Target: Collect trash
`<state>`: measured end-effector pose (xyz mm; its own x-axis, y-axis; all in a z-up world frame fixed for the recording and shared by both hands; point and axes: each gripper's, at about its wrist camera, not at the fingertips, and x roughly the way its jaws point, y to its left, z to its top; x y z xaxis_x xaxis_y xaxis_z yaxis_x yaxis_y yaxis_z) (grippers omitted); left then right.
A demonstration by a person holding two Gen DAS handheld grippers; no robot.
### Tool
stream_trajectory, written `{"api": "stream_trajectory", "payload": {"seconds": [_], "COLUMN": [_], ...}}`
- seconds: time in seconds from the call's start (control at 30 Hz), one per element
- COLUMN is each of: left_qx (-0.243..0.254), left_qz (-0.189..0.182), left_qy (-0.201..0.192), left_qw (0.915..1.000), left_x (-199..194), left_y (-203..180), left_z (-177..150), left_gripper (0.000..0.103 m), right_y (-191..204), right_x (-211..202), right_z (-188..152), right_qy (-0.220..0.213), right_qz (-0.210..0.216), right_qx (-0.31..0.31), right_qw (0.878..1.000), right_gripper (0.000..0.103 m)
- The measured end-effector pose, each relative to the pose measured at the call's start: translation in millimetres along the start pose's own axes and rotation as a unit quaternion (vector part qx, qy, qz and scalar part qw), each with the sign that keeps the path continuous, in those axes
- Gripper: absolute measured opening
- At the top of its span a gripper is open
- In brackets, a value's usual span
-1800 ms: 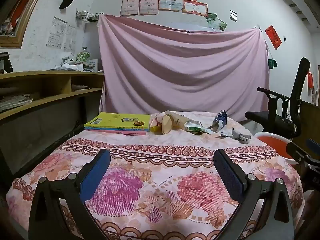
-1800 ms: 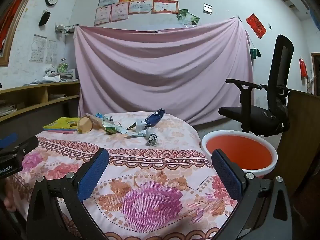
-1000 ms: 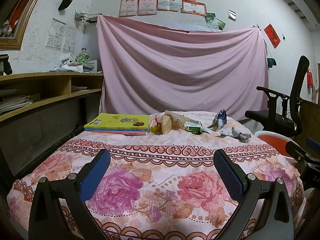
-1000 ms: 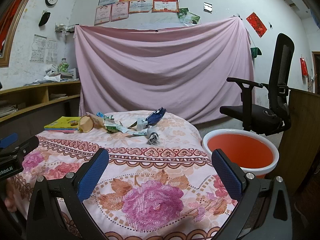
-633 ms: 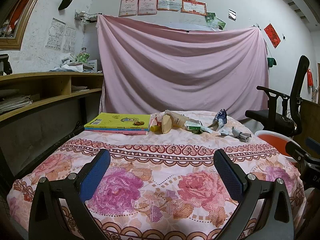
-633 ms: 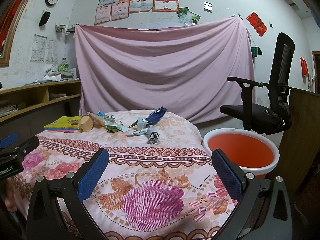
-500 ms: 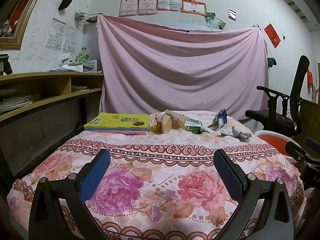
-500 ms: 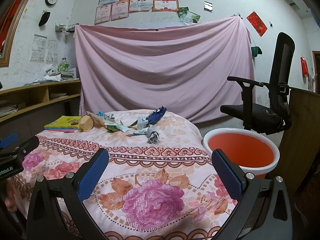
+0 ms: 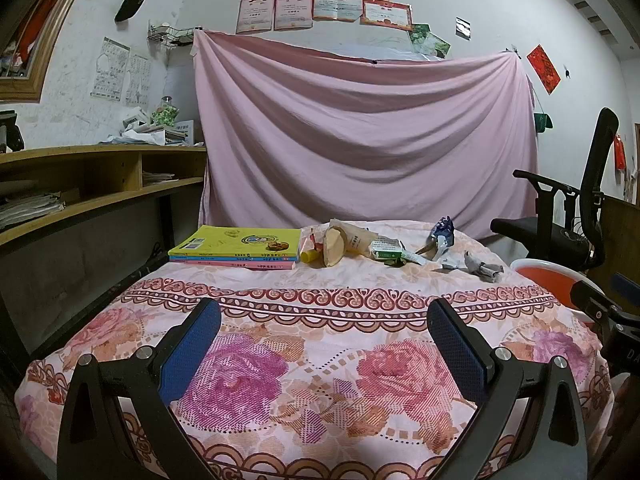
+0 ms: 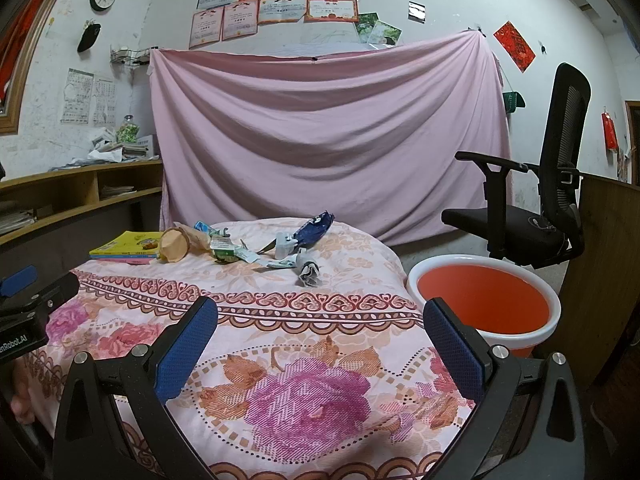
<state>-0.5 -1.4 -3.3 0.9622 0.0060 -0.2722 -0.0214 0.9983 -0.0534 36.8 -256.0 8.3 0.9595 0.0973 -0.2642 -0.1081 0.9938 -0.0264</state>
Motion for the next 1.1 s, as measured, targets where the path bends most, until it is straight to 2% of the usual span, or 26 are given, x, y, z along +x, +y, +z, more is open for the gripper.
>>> {"api": "stream_trajectory", "payload": {"seconds": [1.1], "left_qx": [0.004], "left_qz": [0.000], "left_qy": [0.005], "left_qw": [1.0000], "left_x": [8], "left_y": [0], "left_z": [-6], "left_gripper": [0.101], "right_y": [3], "right_x": [8], "right_z": [-5], "right_qy": [0.007], "right_qz": [0.002], "right_qx": [0.001], "right_qw": [1.000], "right_gripper": [0.103]}}
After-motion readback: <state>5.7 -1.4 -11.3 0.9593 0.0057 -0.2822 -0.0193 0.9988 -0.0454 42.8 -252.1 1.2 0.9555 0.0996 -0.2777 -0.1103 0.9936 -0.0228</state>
